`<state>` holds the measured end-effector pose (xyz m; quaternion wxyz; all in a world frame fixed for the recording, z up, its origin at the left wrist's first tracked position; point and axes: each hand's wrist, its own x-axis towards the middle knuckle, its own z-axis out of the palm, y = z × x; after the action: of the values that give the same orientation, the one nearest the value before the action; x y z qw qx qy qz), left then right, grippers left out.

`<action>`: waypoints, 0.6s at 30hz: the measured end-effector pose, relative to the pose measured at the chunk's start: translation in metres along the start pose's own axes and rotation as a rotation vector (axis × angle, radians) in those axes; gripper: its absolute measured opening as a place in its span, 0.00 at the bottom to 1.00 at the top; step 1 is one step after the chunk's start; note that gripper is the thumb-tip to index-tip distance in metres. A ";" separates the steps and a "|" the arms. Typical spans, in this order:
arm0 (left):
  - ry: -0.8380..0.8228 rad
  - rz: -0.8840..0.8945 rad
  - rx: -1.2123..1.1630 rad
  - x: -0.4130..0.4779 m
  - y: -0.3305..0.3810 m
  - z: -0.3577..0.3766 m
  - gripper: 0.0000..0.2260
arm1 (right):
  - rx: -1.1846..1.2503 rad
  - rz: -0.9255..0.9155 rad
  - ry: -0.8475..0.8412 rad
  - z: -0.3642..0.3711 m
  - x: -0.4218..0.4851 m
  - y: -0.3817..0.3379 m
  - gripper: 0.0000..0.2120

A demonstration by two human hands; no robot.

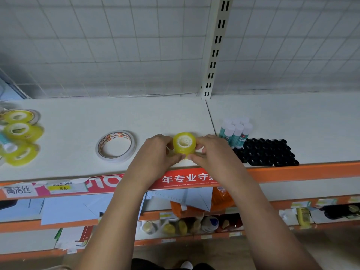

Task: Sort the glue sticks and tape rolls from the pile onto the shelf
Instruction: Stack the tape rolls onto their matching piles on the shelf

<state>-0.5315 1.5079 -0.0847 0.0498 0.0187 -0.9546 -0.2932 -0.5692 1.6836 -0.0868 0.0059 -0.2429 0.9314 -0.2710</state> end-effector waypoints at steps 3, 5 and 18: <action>-0.034 -0.042 -0.005 0.002 0.000 0.002 0.13 | 0.005 0.024 0.010 0.002 0.000 -0.001 0.12; -0.042 -0.055 0.014 0.003 -0.001 0.004 0.11 | -0.004 0.037 0.006 0.003 0.000 -0.002 0.11; -0.027 -0.077 0.061 0.027 -0.005 0.004 0.16 | -0.004 0.116 -0.025 0.002 0.021 -0.007 0.10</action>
<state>-0.5584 1.5048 -0.0885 0.0250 0.0530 -0.9622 -0.2660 -0.5845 1.6676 -0.0825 0.0329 -0.1920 0.9443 -0.2653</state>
